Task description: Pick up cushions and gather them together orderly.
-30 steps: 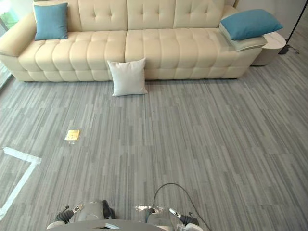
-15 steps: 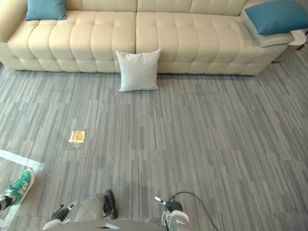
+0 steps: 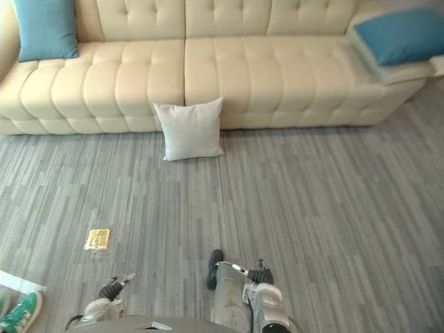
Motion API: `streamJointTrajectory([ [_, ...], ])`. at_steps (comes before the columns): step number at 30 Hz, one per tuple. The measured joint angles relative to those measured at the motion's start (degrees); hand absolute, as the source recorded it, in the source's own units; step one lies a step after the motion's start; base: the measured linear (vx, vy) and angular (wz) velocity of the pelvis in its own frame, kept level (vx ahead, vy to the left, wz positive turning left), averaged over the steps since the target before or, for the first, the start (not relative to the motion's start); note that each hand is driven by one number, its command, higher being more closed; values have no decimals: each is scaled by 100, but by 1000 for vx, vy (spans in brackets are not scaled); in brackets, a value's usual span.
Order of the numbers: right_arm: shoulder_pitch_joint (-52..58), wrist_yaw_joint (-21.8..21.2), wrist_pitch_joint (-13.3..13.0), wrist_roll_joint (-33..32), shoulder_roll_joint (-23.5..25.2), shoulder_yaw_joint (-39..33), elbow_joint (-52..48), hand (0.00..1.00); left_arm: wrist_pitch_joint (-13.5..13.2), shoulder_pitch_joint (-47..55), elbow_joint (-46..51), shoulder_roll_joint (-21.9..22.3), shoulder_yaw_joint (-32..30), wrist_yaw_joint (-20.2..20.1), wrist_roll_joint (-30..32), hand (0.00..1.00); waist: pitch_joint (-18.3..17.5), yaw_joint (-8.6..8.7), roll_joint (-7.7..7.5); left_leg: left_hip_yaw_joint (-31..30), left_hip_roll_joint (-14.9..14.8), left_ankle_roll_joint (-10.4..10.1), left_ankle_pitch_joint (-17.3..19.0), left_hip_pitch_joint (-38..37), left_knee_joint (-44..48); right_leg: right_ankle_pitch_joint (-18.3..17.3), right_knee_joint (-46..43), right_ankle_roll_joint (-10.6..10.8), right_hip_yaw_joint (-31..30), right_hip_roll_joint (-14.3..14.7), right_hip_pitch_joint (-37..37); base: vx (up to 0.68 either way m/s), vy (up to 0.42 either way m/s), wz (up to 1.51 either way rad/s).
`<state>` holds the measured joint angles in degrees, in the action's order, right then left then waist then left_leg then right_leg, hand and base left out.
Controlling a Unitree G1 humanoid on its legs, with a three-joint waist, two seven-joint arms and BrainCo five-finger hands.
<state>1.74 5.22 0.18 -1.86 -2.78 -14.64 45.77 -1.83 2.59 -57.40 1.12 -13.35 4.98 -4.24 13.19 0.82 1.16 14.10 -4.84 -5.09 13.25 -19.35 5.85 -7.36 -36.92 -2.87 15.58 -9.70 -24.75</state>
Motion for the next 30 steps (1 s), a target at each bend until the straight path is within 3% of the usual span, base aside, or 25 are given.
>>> streamJointTrajectory([
  [1,23,-12,-1,3,-15,-2,-2,0,-1,2,1,25,0,-19,4,0,-6,25,12,-47,-48,-34,-23,-58,40,-154,-74,14,43,-11,67,367,-193,35],
  [2,36,-31,5,5,3,-2,-1,0,-9,9,9,63,-18,-37,10,0,-18,37,57,-201,-173,-39,-25,-16,409,-532,-52,76,147,61,304,355,-208,24],
  [4,41,-82,5,7,29,10,-7,0,-4,11,51,62,-86,-41,9,0,-23,71,97,-462,-405,-186,-42,487,1635,-655,115,92,242,170,565,341,-188,16],
  [5,47,-101,9,8,55,55,-34,0,-3,21,105,66,-176,-41,7,0,-13,63,159,-607,-596,-491,-248,934,2631,-685,280,75,270,309,766,266,-99,-11],
  [6,75,-102,17,15,32,137,-70,0,-3,72,194,113,-265,-41,4,0,-16,31,272,-748,-861,-798,-849,1482,3890,-754,478,9,276,497,1031,446,-102,-37],
  [7,153,-96,14,11,10,157,-161,0,1,130,263,147,-296,-40,-4,0,10,-29,335,-688,-1136,-743,-916,1920,4944,-867,627,-97,233,675,1303,315,-16,-46],
  [8,195,-92,11,11,12,155,-198,0,2,140,320,154,-306,-45,-19,0,22,-36,372,-585,-1258,-652,-784,2121,5365,-907,696,-104,176,742,1476,368,11,-52],
  [10,270,-85,30,9,18,226,-201,0,4,154,515,142,-357,-41,-22,0,99,-116,287,-119,-1384,-319,-302,2607,5851,-1009,1002,-16,-73,787,2040,352,64,-46],
  [12,352,-80,32,9,9,229,-202,0,-14,155,620,141,-352,-42,-52,0,97,-170,286,165,-1379,-156,-14,3130,5578,-1026,1431,35,-199,750,2505,311,129,-38],
  [14,462,-79,60,8,12,245,-200,0,-85,145,693,119,-319,-43,-61,0,96,-260,233,548,-1275,-20,148,3582,4327,-926,1936,306,-220,523,2994,375,233,-33],
  [15,492,-79,85,4,33,219,-185,0,-129,136,701,117,-286,-42,-60,0,84,-302,188,668,-1062,41,1,3687,3070,-940,2112,507,-250,337,3202,544,359,-22],
  [16,513,-77,82,5,33,212,-186,0,-136,143,691,117,-235,-40,-60,0,57,-311,209,624,-848,90,-653,3684,1691,-991,2237,746,-289,232,3376,474,329,-26],
  [17,558,-76,81,5,28,232,-150,0,-147,140,679,121,-225,-41,-69,0,54,-378,185,611,-771,153,-1416,3597,1439,-1049,2266,867,-369,198,3452,592,362,-11],
  [18,515,-64,92,8,102,295,-50,0,-156,96,666,48,-221,-31,-62,0,-39,-357,-1,695,-525,487,-1443,3547,1396,-938,2479,855,-590,56,3556,496,273,-1],
  [19,428,-73,72,8,195,325,7,0,-179,87,663,1,-235,-35,-69,0,-78,-350,-122,703,-492,597,-1252,3636,1578,-589,2754,781,-594,82,3581,581,288,7],
  [21,396,-76,67,10,289,330,46,0,-181,55,660,-71,-257,-45,-89,0,-101,-486,-190,693,-585,722,-957,3659,1985,-55,2986,796,-715,97,3779,447,229,-14],
  [22,400,-83,67,10,311,336,57,0,-181,58,657,-84,-259,-48,-104,0,-126,-504,-231,688,-574,754,-934,3636,2057,41,2989,793,-759,74,3804,401,193,-31],
  [23,403,-87,63,11,365,337,130,0,-178,71,601,-133,-275,-46,-128,0,-237,-535,-360,638,-447,755,-869,3541,2120,237,2829,845,-919,-46,3773,362,161,-46],
  [25,399,-98,22,13,341,398,240,0,-164,110,473,-158,-215,-43,-128,0,-317,-545,-354,623,-326,582,-392,3111,1821,179,1697,947,-1185,-180,3324,339,150,-44],
  [26,383,-94,4,20,285,470,243,0,-156,105,406,-235,-124,-49,-128,0,-336,-456,-477,639,-172,572,-229,2939,1693,163,496,1075,-1326,-394,2788,304,102,1],
  [27,428,-99,13,106,255,555,255,0,-123,101,337,-374,38,-50,-131,0,-328,-351,-567,649,-28,626,-72,2778,1715,596,-606,1390,-1477,-604,2284,301,78,15],
  [28,465,-109,2,121,256,552,236,0,-108,99,319,-396,59,-45,-133,0,-314,-340,-546,659,3,661,9,2674,1720,752,-1050,1406,-1545,-652,2099,305,22,9],
  [29,440,-106,0,130,234,545,231,0,-97,104,280,-406,51,-30,-138,0,-299,-332,-529,669,9,652,144,2410,1709,540,-1783,1340,-1496,-692,1797,388,-16,-7],
  [30,434,-112,-3,153,221,554,179,0,-63,137,275,-394,56,-32,-146,0,-285,-326,-507,671,-20,618,285,2082,1635,109,-2327,1136,-1271,-672,1482,390,-33,-11],
])
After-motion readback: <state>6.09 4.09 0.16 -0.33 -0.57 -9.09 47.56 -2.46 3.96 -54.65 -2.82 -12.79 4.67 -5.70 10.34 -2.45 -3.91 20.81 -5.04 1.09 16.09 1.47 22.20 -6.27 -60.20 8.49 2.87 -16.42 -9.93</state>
